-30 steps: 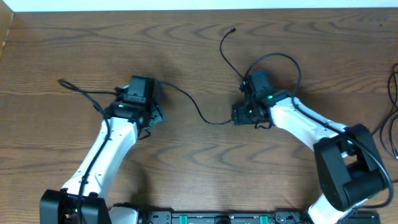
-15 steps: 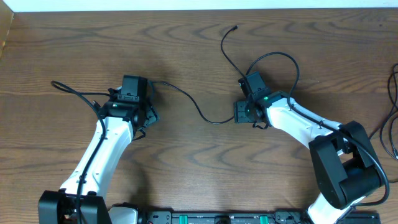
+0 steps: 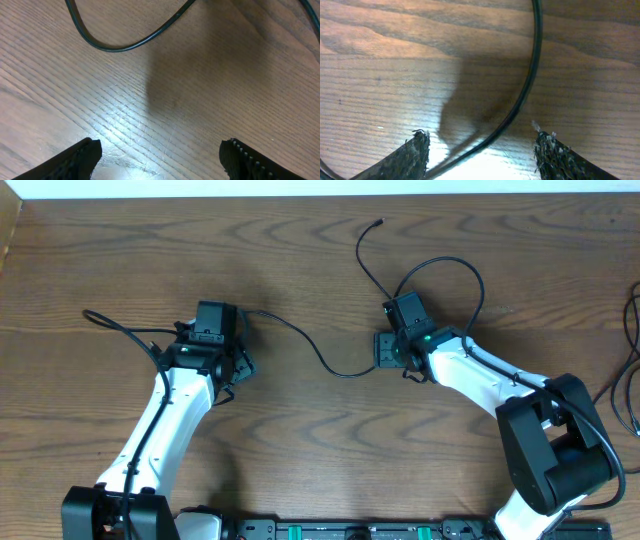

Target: Untangle cables

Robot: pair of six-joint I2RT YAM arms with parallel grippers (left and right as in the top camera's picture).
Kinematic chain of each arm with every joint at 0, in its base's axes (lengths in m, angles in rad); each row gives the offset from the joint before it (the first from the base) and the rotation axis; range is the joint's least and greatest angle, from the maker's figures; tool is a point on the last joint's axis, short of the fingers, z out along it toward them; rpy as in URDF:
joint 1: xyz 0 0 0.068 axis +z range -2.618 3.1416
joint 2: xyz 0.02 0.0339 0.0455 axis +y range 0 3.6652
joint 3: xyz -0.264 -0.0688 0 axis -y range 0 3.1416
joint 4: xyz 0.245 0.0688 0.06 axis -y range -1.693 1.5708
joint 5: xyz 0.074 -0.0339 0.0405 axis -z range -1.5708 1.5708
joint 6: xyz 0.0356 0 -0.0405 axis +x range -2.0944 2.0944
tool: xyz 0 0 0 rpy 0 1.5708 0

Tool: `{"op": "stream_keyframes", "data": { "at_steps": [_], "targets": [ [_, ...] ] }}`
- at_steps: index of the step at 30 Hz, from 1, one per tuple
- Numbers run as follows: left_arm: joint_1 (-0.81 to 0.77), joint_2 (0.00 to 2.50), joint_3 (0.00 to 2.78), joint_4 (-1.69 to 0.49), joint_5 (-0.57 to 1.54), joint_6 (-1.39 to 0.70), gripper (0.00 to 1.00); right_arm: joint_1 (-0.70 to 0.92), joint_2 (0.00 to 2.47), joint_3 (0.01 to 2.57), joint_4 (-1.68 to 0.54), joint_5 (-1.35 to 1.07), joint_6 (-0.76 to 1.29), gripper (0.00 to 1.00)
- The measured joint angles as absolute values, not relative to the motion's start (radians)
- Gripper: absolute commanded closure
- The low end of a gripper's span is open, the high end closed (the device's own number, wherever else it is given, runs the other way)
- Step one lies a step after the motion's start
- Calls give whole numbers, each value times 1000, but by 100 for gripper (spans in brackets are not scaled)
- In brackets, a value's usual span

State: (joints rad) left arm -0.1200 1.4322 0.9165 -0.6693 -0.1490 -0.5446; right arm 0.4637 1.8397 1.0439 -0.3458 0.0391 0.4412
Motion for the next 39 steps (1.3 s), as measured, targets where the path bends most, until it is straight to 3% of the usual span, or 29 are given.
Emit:
{"op": "stream_keyframes", "data": {
  "at_steps": [18,19,21,39],
  "targets": [
    [-120,1432,916,-685,-149,-545,16,464,1839,1047,-519,137,402,34],
    [-120,1432,916,-685,-149,-545,8,464,1839,1048,-526,140,402,33],
    [-120,1432,916,-686,-150,-544,7,464,1839,1049,-530,143,401,32],
    [-120,1432,916,-691,-156,-542,6,464,1839,1050,-534,149,402,31]
  ]
}}
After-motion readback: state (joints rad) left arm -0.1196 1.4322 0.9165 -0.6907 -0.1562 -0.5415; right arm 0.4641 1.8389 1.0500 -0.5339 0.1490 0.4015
